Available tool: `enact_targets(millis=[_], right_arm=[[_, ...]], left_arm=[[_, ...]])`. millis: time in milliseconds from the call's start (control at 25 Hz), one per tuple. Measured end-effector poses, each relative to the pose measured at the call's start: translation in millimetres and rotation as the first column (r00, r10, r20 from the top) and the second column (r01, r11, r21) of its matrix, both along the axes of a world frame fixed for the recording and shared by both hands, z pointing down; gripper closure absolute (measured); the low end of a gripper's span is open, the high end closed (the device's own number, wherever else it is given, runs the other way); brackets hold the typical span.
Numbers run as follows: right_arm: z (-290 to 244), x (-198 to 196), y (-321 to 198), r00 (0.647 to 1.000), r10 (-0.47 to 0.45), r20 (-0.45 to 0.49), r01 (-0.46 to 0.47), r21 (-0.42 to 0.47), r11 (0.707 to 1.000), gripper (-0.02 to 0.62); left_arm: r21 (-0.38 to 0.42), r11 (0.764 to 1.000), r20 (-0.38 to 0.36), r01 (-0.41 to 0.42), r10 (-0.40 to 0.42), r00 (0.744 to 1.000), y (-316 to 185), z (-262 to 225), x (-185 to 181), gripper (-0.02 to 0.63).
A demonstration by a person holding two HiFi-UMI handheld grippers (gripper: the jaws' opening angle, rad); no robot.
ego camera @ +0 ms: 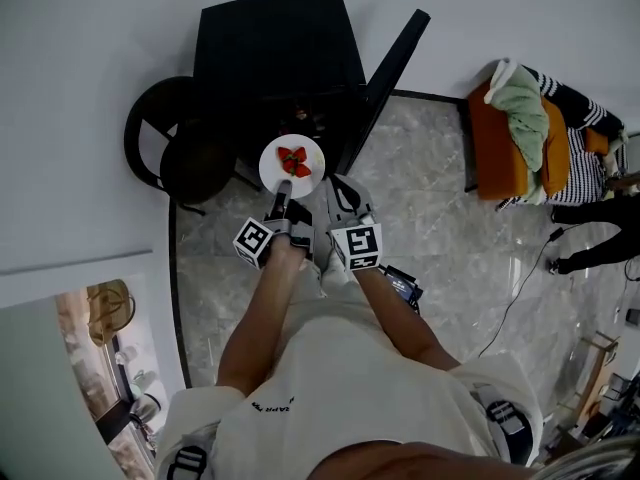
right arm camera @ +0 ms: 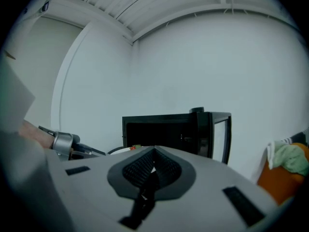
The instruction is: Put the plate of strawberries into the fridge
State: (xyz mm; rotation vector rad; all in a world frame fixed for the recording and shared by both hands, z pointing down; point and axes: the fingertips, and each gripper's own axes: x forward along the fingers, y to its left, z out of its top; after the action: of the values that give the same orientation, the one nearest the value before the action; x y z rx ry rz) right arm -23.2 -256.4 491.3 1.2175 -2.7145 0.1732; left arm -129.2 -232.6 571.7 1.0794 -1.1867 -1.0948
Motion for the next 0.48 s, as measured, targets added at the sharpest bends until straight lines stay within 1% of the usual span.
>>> enact_targets(millis=[280, 480], right_arm=[[19.9, -12.3, 0.0, 1.000, 0.001, -0.006, -0.001, -0.022, 1.000, 0.583], [34.5, -15.0, -13.2, 1.000, 0.004, -0.022, -0.004, -0.021, 1.000, 0.583]], left_arm=[[-0.003, 1.000, -0.022, -0.010, 0.010, 1.000, -10.6, 30.2, -4.8, 0.588], [-0.005, 0.999, -0.003, -0.040, 0.040, 0.999, -33.2, 52.8, -7.7, 0.588]])
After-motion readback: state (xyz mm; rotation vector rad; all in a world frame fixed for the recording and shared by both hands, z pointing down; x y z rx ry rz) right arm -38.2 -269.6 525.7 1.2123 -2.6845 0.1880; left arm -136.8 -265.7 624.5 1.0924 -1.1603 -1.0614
